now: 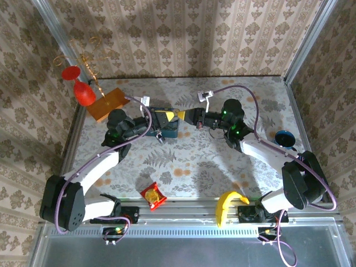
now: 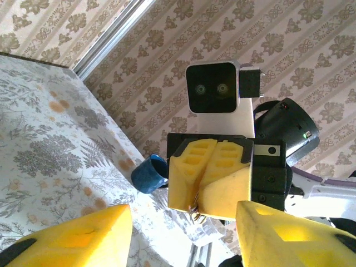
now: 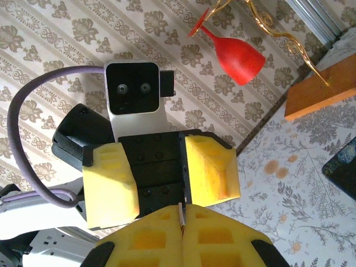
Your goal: Unlock the padlock with the key
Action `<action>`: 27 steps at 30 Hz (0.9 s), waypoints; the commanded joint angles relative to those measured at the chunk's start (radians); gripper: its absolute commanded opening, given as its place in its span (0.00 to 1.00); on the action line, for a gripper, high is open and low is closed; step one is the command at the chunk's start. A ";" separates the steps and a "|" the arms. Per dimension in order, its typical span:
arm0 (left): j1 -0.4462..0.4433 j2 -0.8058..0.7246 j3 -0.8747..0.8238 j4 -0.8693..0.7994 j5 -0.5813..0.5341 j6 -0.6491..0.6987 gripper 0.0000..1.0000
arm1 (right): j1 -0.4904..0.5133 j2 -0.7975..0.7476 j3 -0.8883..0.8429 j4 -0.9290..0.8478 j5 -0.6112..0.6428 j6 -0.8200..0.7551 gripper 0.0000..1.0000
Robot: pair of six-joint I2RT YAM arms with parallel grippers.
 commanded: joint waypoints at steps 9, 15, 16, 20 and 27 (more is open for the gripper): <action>0.004 -0.030 -0.008 0.034 0.010 0.004 0.39 | 0.014 -0.007 0.025 0.038 -0.009 0.013 0.00; 0.004 -0.004 -0.009 0.104 0.030 -0.034 0.32 | 0.021 -0.011 0.030 0.026 -0.008 0.008 0.00; 0.003 0.002 -0.009 0.117 0.034 -0.042 0.31 | 0.023 -0.009 0.033 0.023 -0.009 0.005 0.00; 0.003 0.019 -0.009 0.154 0.047 -0.064 0.29 | 0.024 -0.005 0.040 0.017 -0.010 0.004 0.00; 0.003 0.015 -0.017 0.124 0.058 -0.056 0.31 | 0.024 -0.006 0.047 0.009 -0.009 -0.002 0.00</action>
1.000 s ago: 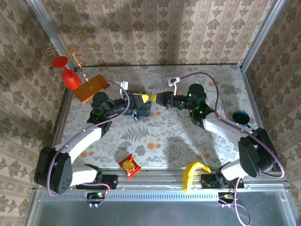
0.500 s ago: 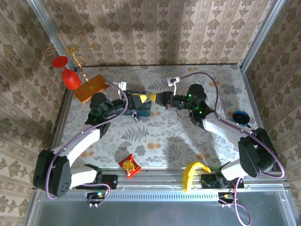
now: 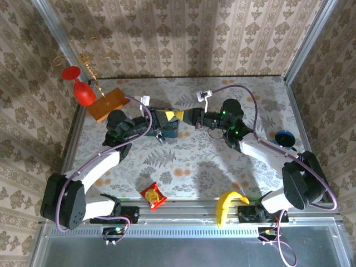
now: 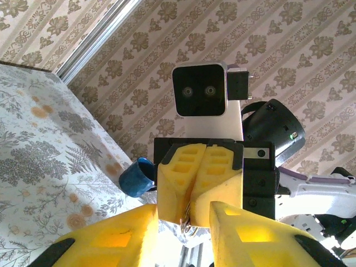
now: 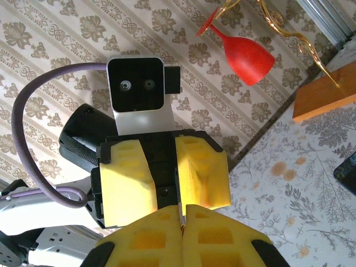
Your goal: Unlock the padlock with the key
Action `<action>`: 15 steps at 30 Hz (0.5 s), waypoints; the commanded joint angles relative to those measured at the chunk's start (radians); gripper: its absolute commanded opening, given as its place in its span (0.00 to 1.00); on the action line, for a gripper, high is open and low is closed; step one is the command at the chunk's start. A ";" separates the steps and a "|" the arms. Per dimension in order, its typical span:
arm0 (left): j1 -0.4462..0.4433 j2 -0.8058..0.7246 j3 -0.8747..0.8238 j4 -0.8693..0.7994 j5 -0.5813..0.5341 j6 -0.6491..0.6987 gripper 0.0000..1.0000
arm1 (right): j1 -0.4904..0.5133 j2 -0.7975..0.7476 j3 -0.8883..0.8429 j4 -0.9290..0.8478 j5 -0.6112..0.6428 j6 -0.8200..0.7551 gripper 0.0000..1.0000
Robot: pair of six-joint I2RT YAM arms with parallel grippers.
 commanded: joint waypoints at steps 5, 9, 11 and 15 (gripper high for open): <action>0.003 -0.005 -0.007 0.023 0.031 -0.001 0.30 | 0.006 -0.004 0.039 -0.001 -0.006 -0.007 0.00; 0.002 -0.001 -0.007 0.030 0.031 -0.001 0.27 | 0.009 0.000 0.043 -0.001 -0.007 -0.007 0.00; 0.001 0.001 -0.005 0.034 0.030 -0.001 0.25 | 0.009 0.002 0.044 -0.001 -0.008 -0.006 0.00; 0.001 0.006 -0.002 0.045 0.030 -0.005 0.23 | 0.012 0.003 0.045 -0.003 -0.008 -0.006 0.00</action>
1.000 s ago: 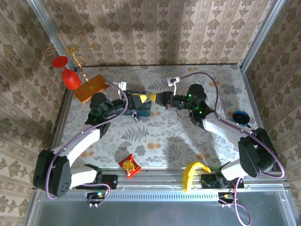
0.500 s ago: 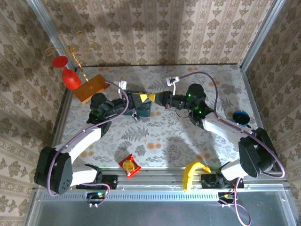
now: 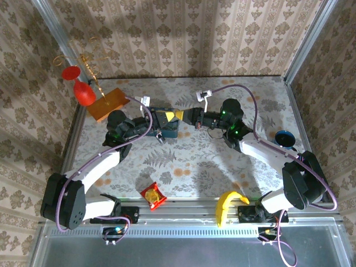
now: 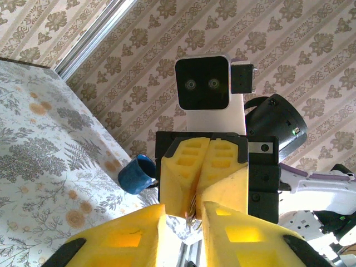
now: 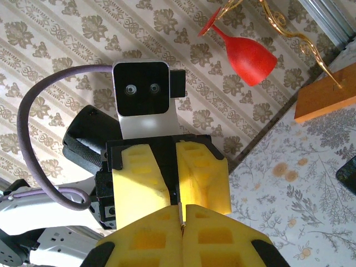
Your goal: Unlock the padlock with the key
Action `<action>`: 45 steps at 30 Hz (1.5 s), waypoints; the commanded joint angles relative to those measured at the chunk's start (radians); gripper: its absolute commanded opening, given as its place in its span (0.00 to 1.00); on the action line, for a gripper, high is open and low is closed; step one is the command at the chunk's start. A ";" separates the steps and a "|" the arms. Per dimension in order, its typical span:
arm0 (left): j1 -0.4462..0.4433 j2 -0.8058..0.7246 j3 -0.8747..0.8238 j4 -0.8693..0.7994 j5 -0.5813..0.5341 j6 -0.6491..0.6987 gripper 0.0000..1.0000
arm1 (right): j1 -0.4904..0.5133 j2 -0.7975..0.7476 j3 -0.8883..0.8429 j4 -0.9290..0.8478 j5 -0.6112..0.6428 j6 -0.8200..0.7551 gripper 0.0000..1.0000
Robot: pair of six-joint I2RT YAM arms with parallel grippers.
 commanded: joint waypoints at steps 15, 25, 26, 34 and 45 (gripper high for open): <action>-0.001 0.018 0.004 0.079 0.022 -0.016 0.13 | 0.012 0.018 0.046 0.000 -0.005 -0.004 0.00; 0.001 0.001 0.013 0.063 0.013 0.011 0.00 | 0.013 -0.007 0.037 -0.071 0.030 -0.044 0.05; 0.000 -0.007 0.015 0.040 0.012 0.028 0.00 | 0.013 -0.015 0.034 -0.090 0.041 -0.053 0.12; 0.006 -0.109 0.061 -0.248 0.003 0.231 0.00 | 0.000 -0.104 0.012 -0.238 0.097 -0.131 0.48; -0.005 -0.206 0.307 -1.009 0.108 0.767 0.00 | -0.009 -0.277 -0.018 -0.445 0.019 -0.342 0.62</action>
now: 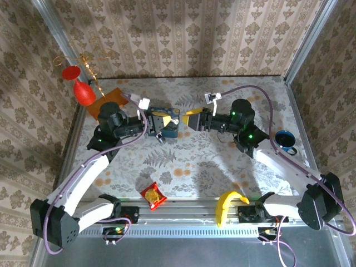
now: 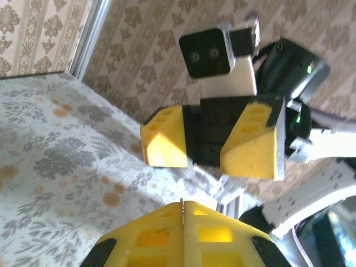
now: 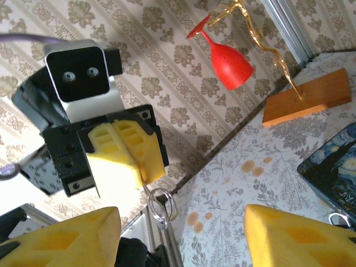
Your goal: Unlock the padlock with the key
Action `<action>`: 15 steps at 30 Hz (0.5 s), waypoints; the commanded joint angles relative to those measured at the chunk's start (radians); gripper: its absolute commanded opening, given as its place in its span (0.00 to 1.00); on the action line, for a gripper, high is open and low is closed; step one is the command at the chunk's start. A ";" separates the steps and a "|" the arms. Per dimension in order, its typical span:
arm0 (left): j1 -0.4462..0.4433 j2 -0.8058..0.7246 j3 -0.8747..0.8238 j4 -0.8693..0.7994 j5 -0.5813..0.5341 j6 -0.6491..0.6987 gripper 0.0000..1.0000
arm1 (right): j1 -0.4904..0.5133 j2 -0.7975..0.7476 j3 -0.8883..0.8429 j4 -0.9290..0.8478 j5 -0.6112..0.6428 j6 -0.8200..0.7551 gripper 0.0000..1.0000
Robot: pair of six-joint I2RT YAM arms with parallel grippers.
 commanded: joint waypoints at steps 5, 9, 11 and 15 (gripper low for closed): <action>-0.117 0.010 0.262 -0.668 -0.130 0.433 0.00 | -0.001 -0.108 -0.031 -0.155 -0.008 -0.172 0.66; -0.194 0.090 0.365 -0.833 -0.351 0.460 0.00 | 0.004 -0.098 0.013 -0.330 0.224 -0.199 0.67; -0.210 0.133 0.388 -0.869 -0.396 0.463 0.00 | 0.006 -0.072 0.026 -0.349 0.226 -0.200 0.66; -0.216 0.161 0.395 -0.856 -0.398 0.469 0.00 | 0.022 -0.043 0.008 -0.279 0.127 -0.199 0.65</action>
